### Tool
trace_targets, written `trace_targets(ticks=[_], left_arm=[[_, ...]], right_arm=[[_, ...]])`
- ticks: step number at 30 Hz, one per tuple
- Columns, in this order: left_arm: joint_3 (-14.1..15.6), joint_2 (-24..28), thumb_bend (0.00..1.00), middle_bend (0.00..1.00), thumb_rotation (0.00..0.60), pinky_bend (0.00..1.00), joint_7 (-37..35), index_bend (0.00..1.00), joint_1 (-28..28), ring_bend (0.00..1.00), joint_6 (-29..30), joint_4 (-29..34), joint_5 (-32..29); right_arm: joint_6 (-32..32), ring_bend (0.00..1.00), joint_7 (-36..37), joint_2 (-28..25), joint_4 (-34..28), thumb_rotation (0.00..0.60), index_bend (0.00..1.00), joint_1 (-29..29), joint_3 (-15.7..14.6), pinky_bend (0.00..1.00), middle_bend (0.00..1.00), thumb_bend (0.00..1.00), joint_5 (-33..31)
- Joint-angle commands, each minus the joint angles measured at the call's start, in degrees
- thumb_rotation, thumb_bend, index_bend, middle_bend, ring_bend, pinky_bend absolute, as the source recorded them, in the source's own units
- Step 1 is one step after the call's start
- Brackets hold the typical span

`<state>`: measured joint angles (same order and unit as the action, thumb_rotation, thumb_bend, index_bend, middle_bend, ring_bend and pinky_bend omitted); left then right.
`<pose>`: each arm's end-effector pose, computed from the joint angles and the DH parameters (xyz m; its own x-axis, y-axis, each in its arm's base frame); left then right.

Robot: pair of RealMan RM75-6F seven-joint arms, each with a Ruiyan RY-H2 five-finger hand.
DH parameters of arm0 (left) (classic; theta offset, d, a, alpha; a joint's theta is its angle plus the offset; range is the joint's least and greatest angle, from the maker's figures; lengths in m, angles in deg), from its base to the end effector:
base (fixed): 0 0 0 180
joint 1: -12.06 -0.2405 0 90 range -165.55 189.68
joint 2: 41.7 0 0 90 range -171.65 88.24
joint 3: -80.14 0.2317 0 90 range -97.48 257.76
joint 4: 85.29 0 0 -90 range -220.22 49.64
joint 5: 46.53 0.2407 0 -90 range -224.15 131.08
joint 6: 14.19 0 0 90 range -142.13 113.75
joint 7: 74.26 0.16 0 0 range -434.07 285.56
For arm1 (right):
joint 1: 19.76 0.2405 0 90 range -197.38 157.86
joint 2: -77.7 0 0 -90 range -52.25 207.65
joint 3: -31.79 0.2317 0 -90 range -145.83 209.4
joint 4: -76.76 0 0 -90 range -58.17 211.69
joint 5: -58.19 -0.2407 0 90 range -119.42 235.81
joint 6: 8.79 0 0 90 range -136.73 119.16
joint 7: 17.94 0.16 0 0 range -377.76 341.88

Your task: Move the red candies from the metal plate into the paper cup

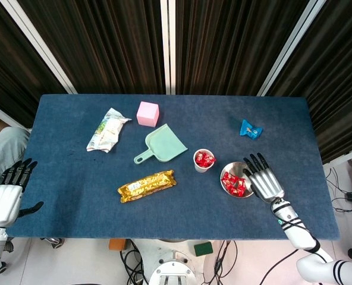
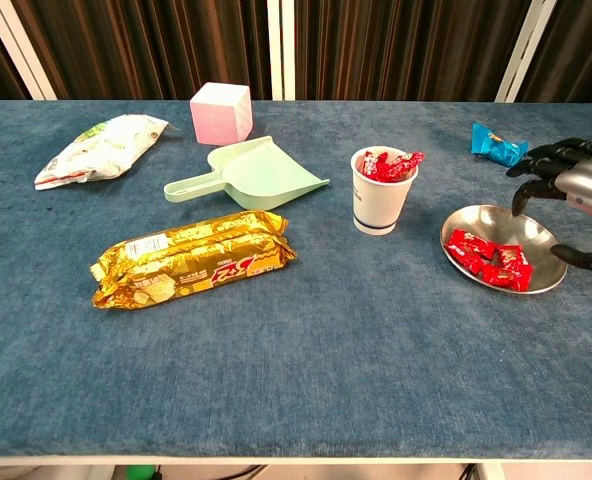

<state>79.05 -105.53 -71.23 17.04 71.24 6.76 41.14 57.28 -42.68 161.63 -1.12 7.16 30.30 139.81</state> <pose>-0.3006 0.1910 0.1168 0.4564 0.0231 0.8895 0.8894 -0.0407 -0.4553 -0.2469 -0.2790 -0.0223 0.7365 -0.1245 0.6649 -0.6529 -0.3880 0.6505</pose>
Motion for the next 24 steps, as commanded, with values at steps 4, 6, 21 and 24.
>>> trace_targets(ticks=[4, 6, 21, 24], left_arm=[[0.0, 0.1, 0.09, 0.05, 0.6, 0.14, -0.3, 0.07, 0.0, 0.01, 0.1, -0.1, 0.0], [0.0, 0.1, 0.09, 0.05, 0.6, 0.14, -0.4, 0.07, -0.1, 0.01, 0.1, -0.1, 0.1], [-0.1, 0.1, 0.1, 0.05, 0.6, 0.14, -0.4, 0.07, -0.1, 0.01, 0.2, -0.2, -0.1], [-0.1, 0.1, 0.1, 0.05, 0.6, 0.14, -0.3, 0.07, -0.1, 0.01, 0.0, -0.2, -0.2]], right_arm=[[-1.0, 0.0, -0.5, 1.1, 1.2, 0.6, 0.36, 0.0, -0.2, 0.0, 0.07, 0.36, 0.6], [-1.5, 0.0, -0.3, 1.8, 1.9, 0.6, 0.36, 0.1, -0.1, 0.0, 0.07, 0.36, 0.6], [-2.8, 0.0, 0.8, 4.1, 5.0, 0.6, 0.4, 0.1, 0.2, 0.0, 0.08, 0.37, 1.6], [-2.9, 0.0, 0.8, 4.3, 5.2, 0.6, 0.42, 0.0, 0.4, 0.0, 0.08, 0.38, 1.6]])
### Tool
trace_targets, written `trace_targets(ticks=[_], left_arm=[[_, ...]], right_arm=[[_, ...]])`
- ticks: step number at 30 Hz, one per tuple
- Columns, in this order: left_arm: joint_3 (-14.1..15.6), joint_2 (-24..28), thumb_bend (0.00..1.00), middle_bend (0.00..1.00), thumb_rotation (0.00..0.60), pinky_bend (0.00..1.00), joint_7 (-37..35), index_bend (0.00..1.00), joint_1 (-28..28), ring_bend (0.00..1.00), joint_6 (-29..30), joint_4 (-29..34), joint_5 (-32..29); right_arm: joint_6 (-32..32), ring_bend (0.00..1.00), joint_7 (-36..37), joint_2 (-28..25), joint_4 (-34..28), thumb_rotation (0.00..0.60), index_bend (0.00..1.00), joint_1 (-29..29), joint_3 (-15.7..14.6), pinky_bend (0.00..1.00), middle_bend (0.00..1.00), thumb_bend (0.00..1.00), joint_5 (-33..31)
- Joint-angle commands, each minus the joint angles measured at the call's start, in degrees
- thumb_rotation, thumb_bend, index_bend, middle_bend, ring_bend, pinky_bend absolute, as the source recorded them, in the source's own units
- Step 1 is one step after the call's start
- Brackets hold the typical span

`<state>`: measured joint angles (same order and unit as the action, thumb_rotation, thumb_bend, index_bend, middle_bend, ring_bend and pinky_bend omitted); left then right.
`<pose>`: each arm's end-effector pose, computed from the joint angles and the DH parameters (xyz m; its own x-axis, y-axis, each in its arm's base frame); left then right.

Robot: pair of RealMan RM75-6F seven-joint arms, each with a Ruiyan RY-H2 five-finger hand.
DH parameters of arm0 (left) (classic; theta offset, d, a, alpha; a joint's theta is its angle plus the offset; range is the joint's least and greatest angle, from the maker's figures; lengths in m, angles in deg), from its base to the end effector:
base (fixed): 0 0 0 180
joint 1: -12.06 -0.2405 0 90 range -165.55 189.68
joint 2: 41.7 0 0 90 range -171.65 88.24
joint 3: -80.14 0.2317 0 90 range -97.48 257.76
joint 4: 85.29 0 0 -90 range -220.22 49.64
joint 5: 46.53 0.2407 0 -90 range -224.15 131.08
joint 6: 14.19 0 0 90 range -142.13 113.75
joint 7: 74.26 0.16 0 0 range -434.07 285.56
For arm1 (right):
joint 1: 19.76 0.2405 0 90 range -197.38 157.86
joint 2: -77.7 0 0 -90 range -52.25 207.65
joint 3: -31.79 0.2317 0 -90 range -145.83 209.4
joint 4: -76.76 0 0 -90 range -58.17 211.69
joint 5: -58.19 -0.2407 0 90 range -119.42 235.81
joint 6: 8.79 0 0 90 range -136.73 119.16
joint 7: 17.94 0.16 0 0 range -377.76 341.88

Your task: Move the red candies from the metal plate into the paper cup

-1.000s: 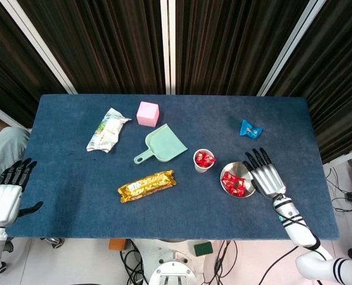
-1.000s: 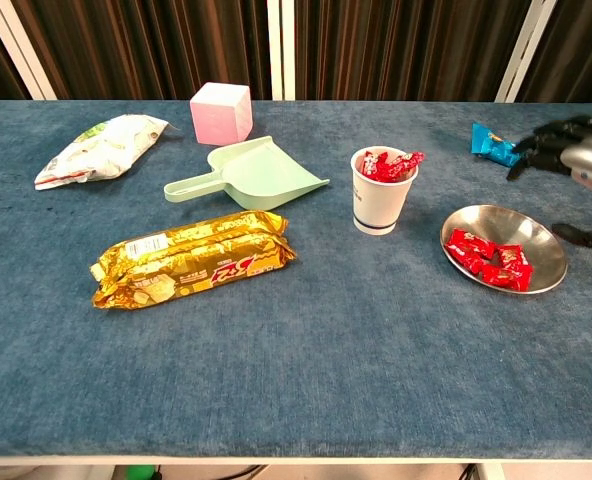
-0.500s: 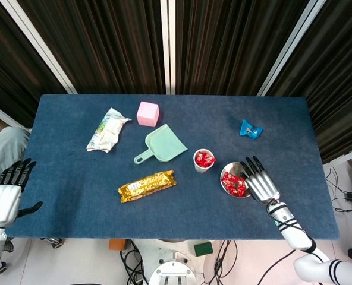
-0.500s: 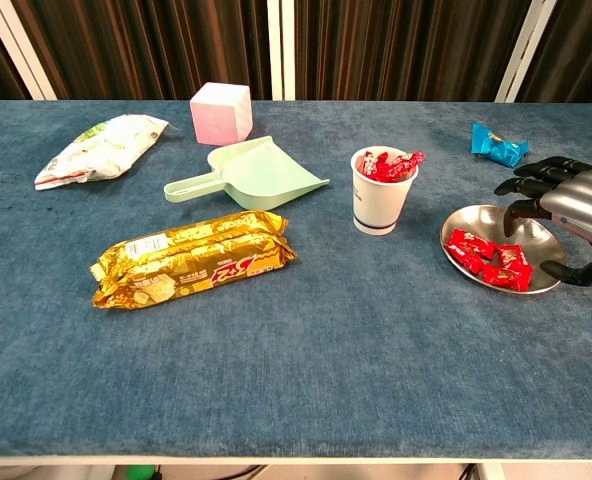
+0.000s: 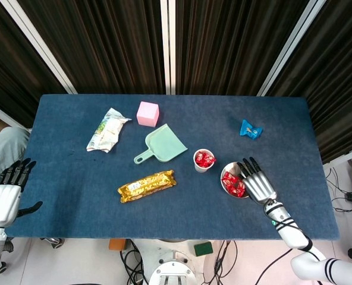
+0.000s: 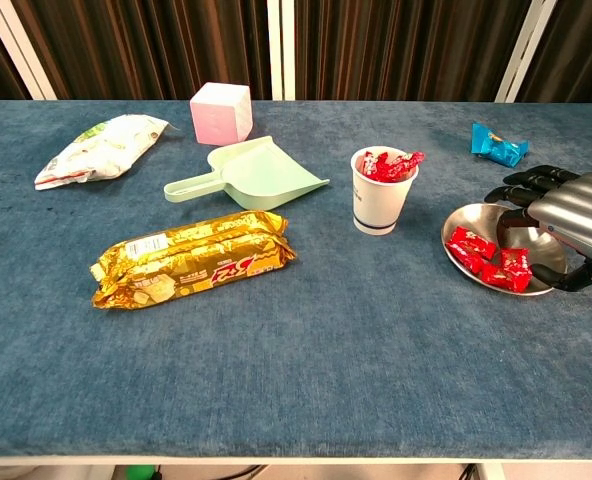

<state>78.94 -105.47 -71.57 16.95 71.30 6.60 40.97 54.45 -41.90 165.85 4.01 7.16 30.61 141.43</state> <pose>-0.3019 0.1911 0.1180 0.4541 0.0210 0.8907 0.8907 -0.0359 -0.4532 -0.2505 -0.2795 -0.0449 0.7496 -0.1467 0.6454 -0.6377 -0.4211 0.6450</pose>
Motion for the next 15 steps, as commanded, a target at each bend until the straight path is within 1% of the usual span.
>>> trace_targets(ticks=[1, 7, 15], left_arm=[[0.0, 0.0, 0.09, 0.05, 0.6, 0.14, 0.0, 0.07, 0.0, 0.01, -0.1, 0.0, 0.0], [0.0, 0.0, 0.09, 0.05, 0.6, 0.14, 0.1, 0.07, 0.0, 0.01, 0.0, 0.0, 0.0], [0.0, 0.0, 0.1, 0.05, 0.6, 0.14, 0.1, 0.07, 0.0, 0.01, -0.1, 0.0, 0.0]], right_arm=[[-0.1, 0.0, -0.1, 0.1, 0.1, 0.6, 0.42, 0.0, 0.1, 0.0, 0.08, 0.38, -0.1], [-0.3, 0.0, -0.2, 0.2, 0.3, 0.6, 0.47, -0.2, 0.3, 0.0, 0.08, 0.38, 0.0], [0.3, 0.0, -0.1, 0.4, 0.7, 0.6, 0.58, -0.4, 0.5, 0.0, 0.09, 0.4, 0.6]])
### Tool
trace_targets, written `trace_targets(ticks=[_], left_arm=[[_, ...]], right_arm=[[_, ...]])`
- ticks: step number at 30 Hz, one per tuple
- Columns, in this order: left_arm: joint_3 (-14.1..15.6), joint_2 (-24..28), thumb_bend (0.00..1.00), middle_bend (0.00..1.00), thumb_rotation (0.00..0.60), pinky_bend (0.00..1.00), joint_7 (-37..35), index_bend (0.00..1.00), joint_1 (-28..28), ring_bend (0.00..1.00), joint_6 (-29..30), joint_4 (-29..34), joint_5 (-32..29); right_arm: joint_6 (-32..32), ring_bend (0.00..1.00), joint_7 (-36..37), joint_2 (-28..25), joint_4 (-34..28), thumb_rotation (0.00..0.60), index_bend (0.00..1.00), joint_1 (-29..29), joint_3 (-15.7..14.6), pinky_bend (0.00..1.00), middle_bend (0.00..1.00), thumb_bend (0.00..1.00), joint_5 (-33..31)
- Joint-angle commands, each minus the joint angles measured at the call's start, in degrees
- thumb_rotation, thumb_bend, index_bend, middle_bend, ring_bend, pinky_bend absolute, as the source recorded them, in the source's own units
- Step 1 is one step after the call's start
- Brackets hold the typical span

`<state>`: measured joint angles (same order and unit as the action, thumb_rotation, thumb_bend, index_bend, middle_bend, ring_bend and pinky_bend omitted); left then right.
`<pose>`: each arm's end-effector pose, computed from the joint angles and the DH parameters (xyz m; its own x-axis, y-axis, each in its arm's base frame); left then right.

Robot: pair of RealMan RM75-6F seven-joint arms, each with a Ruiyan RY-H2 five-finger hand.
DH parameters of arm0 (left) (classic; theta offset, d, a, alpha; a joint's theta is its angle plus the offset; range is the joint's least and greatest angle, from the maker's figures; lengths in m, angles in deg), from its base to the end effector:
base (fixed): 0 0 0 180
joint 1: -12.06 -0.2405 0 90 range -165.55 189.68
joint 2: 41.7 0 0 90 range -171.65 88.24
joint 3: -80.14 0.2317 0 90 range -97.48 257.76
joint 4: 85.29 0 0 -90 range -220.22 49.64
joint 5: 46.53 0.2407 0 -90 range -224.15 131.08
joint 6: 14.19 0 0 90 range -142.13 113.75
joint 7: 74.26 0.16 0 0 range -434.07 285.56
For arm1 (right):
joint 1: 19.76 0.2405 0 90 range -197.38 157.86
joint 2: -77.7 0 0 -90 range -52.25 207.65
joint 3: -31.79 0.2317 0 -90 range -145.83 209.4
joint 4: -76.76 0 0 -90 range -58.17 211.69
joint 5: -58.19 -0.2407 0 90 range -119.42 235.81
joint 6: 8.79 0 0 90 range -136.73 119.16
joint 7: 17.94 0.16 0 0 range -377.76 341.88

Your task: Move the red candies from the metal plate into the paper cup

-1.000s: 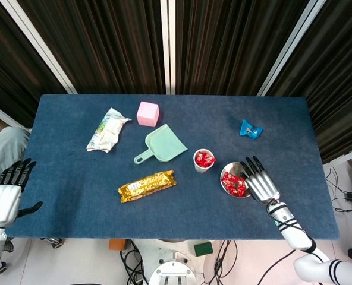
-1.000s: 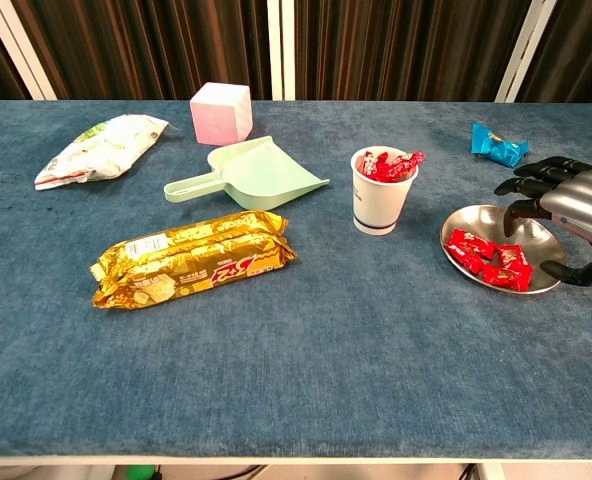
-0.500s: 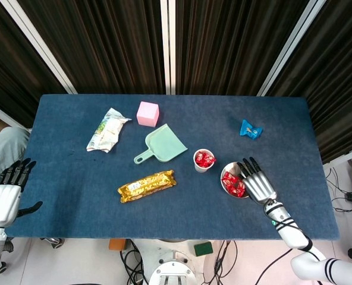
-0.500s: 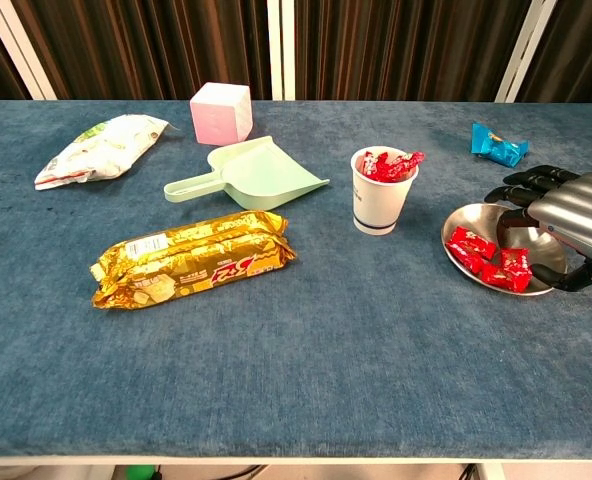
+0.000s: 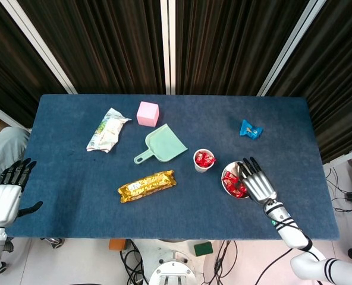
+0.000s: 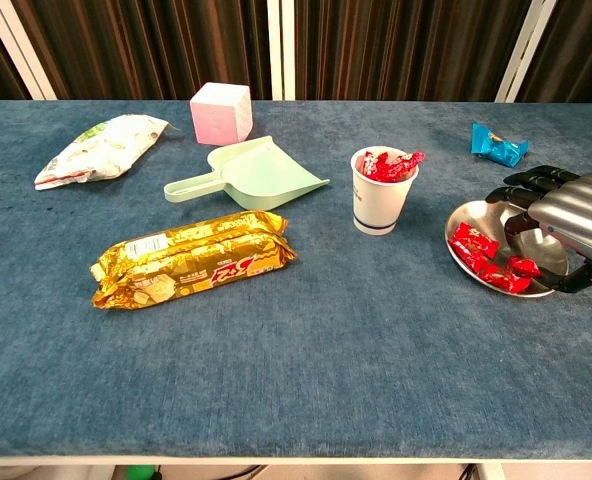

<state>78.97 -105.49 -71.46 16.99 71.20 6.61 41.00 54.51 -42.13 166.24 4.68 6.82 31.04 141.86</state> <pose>-0.3018 0.1911 0.1176 0.4555 0.0229 0.8900 0.8900 -0.0372 -0.4545 -0.2514 -0.2803 -0.0451 0.7535 -0.1387 0.6426 -0.6328 -0.4180 0.6518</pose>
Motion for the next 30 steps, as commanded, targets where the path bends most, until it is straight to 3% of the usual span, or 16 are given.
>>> trace_targets(ticks=[1, 10, 17, 24, 30], left_arm=[[0.0, 0.0, 0.1, 0.05, 0.6, 0.14, 0.0, 0.07, 0.0, 0.01, 0.0, 0.0, 0.0], [0.0, 0.0, 0.1, 0.05, 0.6, 0.14, 0.0, 0.07, 0.0, 0.01, 0.1, 0.0, 0.1], [0.1, 0.0, 0.09, 0.05, 0.6, 0.14, 0.1, 0.07, 0.0, 0.01, 0.1, 0.1, 0.2], [0.2, -0.1, 0.1, 0.05, 0.6, 0.14, 0.3, 0.07, 0.1, 0.01, -0.1, 0.2, 0.5], [0.2, 0.0, 0.1, 0.05, 0.6, 0.14, 0.2, 0.07, 0.1, 0.01, 0.0, 0.1, 0.7]], right_arm=[[0.4, 0.0, 0.2, 0.0, 0.1, 0.6, 0.6, -0.1, 0.0, 0.0, 0.09, 0.41, 0.3], [3.1, 0.0, 1.9, -1.3, -0.9, 0.6, 0.65, -0.8, 0.7, 0.0, 0.1, 0.43, 1.7], [8.6, 0.0, 2.9, -5.4, -7.4, 0.6, 0.65, -0.1, 4.3, 0.0, 0.1, 0.43, 4.2], [7.4, 0.0, -5.2, -8.4, -18.5, 0.6, 0.65, 4.5, 11.2, 0.0, 0.1, 0.42, 2.5], [1.2, 0.0, -14.0, -5.6, -20.1, 0.6, 0.65, 9.8, 14.6, 0.0, 0.1, 0.42, -3.5]])
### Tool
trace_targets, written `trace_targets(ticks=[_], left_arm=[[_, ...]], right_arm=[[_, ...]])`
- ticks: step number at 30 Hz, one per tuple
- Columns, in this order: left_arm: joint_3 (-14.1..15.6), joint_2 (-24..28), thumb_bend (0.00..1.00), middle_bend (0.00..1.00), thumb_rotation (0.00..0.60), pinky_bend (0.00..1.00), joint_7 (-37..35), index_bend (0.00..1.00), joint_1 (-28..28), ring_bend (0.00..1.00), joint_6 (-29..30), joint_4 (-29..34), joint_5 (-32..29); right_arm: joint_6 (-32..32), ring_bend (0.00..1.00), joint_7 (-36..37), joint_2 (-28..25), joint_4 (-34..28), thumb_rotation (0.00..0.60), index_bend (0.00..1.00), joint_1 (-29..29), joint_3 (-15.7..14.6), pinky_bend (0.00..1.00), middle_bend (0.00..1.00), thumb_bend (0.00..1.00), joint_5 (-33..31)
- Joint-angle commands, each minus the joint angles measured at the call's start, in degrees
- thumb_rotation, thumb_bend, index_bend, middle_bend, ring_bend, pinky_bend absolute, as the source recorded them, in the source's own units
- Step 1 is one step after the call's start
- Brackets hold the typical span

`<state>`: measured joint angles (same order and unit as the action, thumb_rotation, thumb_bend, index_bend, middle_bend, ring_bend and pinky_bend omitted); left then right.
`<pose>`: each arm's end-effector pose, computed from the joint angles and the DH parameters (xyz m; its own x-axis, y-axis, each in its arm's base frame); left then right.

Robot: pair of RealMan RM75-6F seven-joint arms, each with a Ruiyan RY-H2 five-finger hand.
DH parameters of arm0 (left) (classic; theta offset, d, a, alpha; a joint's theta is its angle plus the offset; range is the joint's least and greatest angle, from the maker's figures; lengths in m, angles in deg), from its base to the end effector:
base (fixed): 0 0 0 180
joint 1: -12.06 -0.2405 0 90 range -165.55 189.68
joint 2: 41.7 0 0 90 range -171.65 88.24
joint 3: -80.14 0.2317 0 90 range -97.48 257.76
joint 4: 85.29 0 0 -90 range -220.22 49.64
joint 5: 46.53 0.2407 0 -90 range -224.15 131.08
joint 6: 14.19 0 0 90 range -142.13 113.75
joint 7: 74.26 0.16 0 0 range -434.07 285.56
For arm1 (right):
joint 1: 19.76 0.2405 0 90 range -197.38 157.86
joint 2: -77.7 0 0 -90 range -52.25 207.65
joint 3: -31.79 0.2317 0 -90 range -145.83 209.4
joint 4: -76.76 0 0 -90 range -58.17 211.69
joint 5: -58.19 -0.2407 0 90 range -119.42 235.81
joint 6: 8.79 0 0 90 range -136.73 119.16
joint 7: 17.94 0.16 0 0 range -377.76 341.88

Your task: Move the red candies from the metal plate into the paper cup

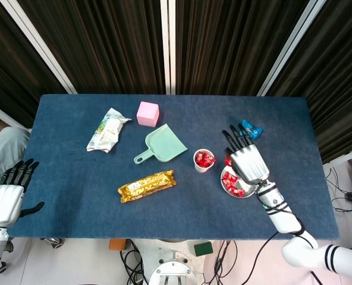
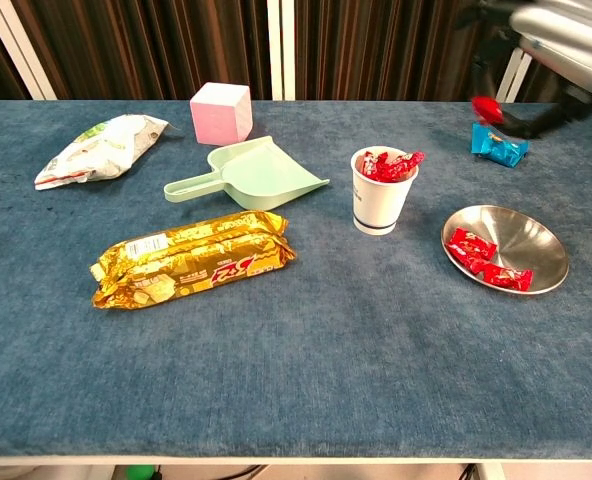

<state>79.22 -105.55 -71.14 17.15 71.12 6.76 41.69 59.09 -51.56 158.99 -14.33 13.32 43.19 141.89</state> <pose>-0.2992 0.1907 0.1153 0.4584 0.0267 0.8883 0.8881 -0.0521 -0.4567 -0.1231 -0.3236 0.0141 0.6366 0.1632 0.7537 -0.6394 -0.4348 0.6341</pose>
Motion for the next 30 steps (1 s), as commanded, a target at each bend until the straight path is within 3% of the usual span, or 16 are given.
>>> trace_targets(ticks=[1, 9, 20, 30], left_arm=[[0.0, 0.1, 0.09, 0.05, 0.6, 0.14, -0.3, 0.07, 0.0, 0.01, 0.1, -0.1, -0.1], [-0.2, 0.3, 0.09, 0.05, 0.6, 0.14, -1.2, 0.07, 0.1, 0.01, -0.2, -0.5, -0.4], [-0.3, 0.3, 0.09, 0.05, 0.6, 0.14, -1.4, 0.07, 0.1, 0.01, -0.2, -0.5, -0.6], [-0.3, 0.3, 0.1, 0.05, 0.6, 0.14, -1.4, 0.07, 0.1, 0.01, -0.2, -0.6, -0.7]], right_arm=[[-4.1, 0.0, -5.7, 2.4, -0.6, 0.6, 0.65, 4.1, 2.8, 0.0, 0.1, 0.41, -4.4], [-9.4, 0.0, -12.0, 7.3, 4.1, 0.6, 0.65, 9.2, 3.8, 0.0, 0.1, 0.41, -11.6], [-10.2, 0.0, -13.6, 9.7, 6.9, 0.6, 0.64, 11.7, 2.5, 0.0, 0.1, 0.4, -14.9], [-9.5, 0.0, -13.2, 9.3, 6.2, 0.6, 0.39, 12.5, 1.3, 0.0, 0.09, 0.39, -16.0]])
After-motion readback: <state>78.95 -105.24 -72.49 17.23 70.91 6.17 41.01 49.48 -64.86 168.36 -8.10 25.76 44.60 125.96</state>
